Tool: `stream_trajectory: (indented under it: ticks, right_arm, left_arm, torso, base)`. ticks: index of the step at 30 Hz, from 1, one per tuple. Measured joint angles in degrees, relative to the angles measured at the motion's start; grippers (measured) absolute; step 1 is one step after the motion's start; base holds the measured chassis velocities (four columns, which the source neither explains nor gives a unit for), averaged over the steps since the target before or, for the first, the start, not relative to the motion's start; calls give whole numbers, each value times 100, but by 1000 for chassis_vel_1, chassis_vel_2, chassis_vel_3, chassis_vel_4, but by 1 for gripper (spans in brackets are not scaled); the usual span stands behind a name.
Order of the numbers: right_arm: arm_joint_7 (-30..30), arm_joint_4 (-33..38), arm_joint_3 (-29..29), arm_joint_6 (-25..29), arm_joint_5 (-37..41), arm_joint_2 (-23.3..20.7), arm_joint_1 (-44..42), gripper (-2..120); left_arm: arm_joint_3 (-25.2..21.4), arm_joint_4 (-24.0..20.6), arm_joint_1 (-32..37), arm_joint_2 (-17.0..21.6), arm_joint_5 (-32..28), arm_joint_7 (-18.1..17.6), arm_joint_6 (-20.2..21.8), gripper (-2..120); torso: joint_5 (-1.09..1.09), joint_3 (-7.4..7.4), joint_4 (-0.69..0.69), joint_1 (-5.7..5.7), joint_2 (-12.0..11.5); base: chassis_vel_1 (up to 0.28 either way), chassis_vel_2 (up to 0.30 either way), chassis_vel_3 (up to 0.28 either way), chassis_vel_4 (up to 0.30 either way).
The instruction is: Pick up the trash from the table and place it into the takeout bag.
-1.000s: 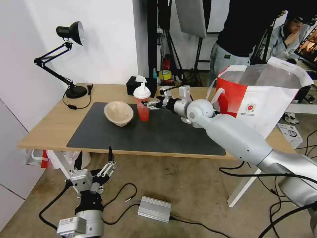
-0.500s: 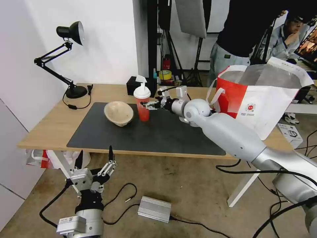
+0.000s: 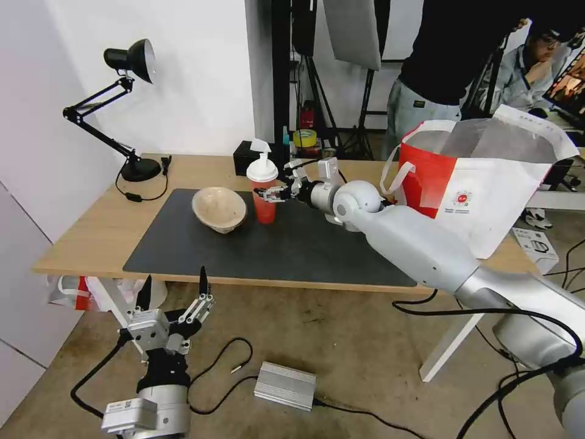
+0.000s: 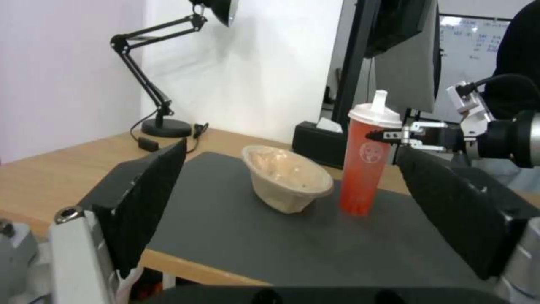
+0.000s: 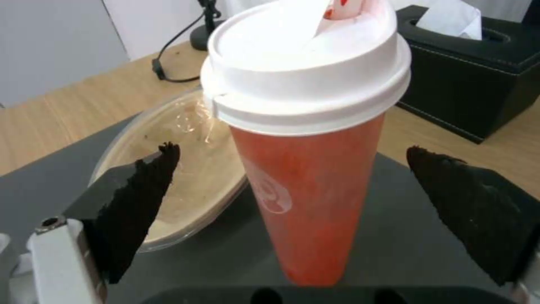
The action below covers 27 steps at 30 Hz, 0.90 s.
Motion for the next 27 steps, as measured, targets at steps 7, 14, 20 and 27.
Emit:
stream_trajectory:
  ticks: [7, 14, 20, 27]
  right_arm:
    - [-39, -140, -11, 26, -62, 58, 15, 100]
    - [-160, -356, -29, 101, -133, 114, 34, 100]
    - [-255, -505, -49, 137, -155, 174, 99, 100]
    - [-298, -599, -83, 162, -207, 234, 126, 100]
  left_arm:
    - [-3, -11, 17, 1, 2, 0, -3, 100]
    - [-7, -16, 0, -7, 35, -1, -9, 100]
    - [12, -10, -9, -24, 39, -2, -16, 100]
    - [25, 8, -10, -32, 67, -2, -56, 100]
  torso:
    - [0, 0, 0, -1, 0]
    - [0, 0, 0, 0, 0]
    - [0, 0, 0, -1, 0]
    - [0, 0, 0, 0, 0]
  base:
    - [0, 0, 0, 0]
    - [0, 0, 0, 0]
    - [0, 0, 0, 0]
    - [0, 0, 0, 0]
